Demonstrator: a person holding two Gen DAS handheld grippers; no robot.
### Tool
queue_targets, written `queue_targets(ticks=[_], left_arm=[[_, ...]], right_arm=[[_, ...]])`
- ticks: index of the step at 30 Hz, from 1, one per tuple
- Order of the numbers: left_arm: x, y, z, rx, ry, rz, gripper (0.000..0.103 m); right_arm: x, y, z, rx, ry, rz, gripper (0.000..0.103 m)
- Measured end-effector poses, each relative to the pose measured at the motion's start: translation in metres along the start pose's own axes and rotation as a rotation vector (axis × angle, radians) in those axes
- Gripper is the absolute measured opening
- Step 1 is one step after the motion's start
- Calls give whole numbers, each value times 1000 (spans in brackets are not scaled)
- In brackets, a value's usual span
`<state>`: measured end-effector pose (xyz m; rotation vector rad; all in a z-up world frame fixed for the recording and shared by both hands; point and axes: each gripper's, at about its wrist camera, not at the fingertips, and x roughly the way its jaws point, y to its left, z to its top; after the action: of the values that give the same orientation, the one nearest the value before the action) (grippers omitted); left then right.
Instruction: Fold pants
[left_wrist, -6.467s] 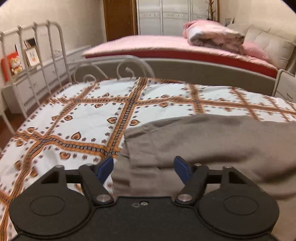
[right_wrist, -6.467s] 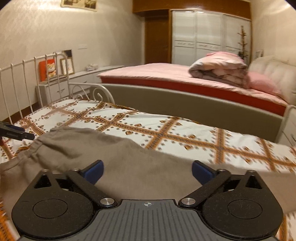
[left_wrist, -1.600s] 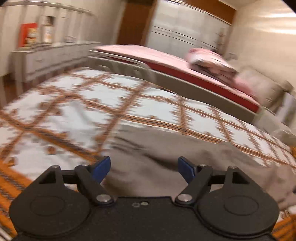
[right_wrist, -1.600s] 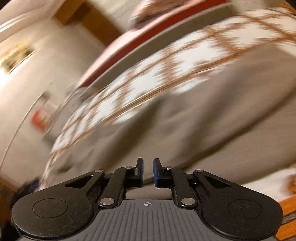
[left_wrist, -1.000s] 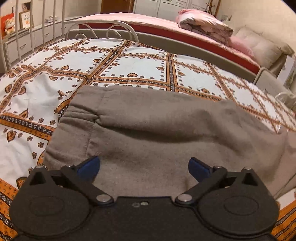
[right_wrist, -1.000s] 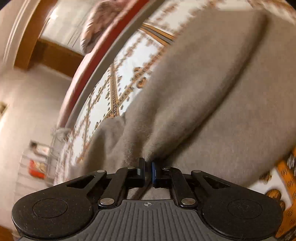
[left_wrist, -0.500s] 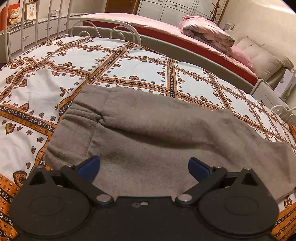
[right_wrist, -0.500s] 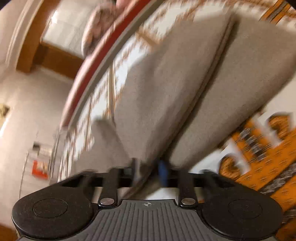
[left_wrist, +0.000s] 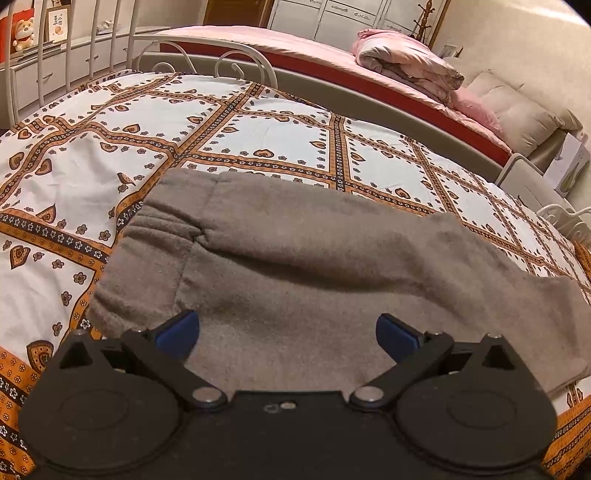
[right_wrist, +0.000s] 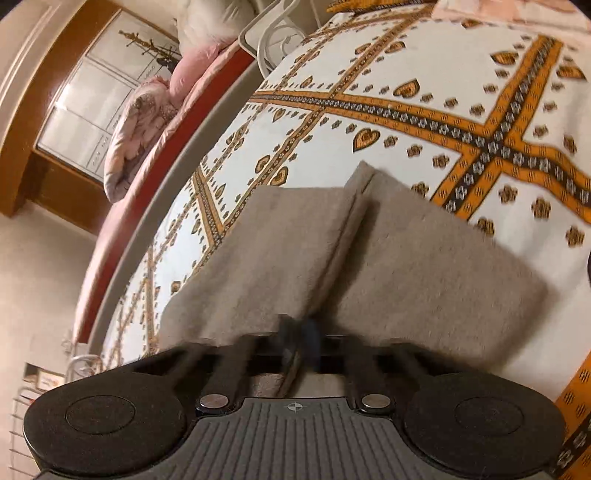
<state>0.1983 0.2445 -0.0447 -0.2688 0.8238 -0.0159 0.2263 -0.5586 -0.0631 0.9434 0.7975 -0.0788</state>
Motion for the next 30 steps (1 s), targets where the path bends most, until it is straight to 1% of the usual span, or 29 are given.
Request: queue_targets(ticks=[1,3,4,5,6,7,8,9,10,11,12,13,15,16,17,19,20,21,22,24,25,26,27,28,29,30], left_arm=[[-1,1,0,0,0,-3,96],[-2,1,-1,-3,-1,-9,96],[-2,2,-1,-3,-2,-13,96],[-2,2,-1,-2,-1,-15,96],[-3,2,-1,1,-1,-18,96],[-3,2,-2,6,0,-22,96],[-3,3,-2,10,1,-25,96],[-4,3,-3,15,2,-30,96],[-4,4,-3,19,2,-33,96],[-4,4,-3,19,2,-38,96],[-5,5,-4,14,1,-43,97],[-6,6,-4,9,0,-44,97],[-6,5,-4,4,-2,-42,97],[-6,5,-4,5,-1,-40,97],[-6,4,-4,5,0,-38,97],[-5,4,-3,4,0,-34,97],[-4,3,-2,4,1,-30,97],[-3,2,-2,6,3,-26,97],[-3,2,-2,6,3,-23,97],[-3,1,-2,8,4,-18,97],[-2,1,-2,9,5,-17,97],[-3,1,-2,9,4,-18,97],[-3,1,-2,8,4,-19,97],[-3,1,-2,7,3,-22,97],[-3,2,-2,6,2,-24,97],[-3,2,-2,3,2,-26,97]], right_arm=[[-7,2,0,-21,-20,10,5],[-23,13,-2,-75,-77,58,5],[-39,18,-4,-95,-110,87,5],[-52,20,-7,-106,-134,101,5],[-65,20,-11,-112,-151,95,5],[-72,17,-15,-105,-148,53,5],[-75,7,-20,-83,-119,-13,5],[-70,-4,-23,-37,-68,-78,5],[-61,-16,-23,27,-6,-112,5],[-53,-26,-22,83,47,-108,5],[-49,-33,-19,113,49,-87,6],[-50,-36,-16,123,25,-70,6],[-52,-40,-12,134,-14,-63,20],[-53,-42,-12,142,-27,-95,24],[-54,-46,-12,165,-36,-99,26],[-48,-51,-5,196,-49,-67,25],[-48,-47,-2,175,-61,-62,18],[-48,-38,2,133,-83,-55,4],[-57,-30,4,83,-136,-13,4],[-84,-15,7,13,-269,162,4],[-96,-9,4,-15,-323,228,4],[-103,-6,1,-30,-355,242,4],[-102,-9,-1,-20,-354,179,4],[-95,-20,-2,44,-306,73,4],[-80,-39,-2,148,-216,-18,4],[-62,-58,-1,242,-115,-88,4]])
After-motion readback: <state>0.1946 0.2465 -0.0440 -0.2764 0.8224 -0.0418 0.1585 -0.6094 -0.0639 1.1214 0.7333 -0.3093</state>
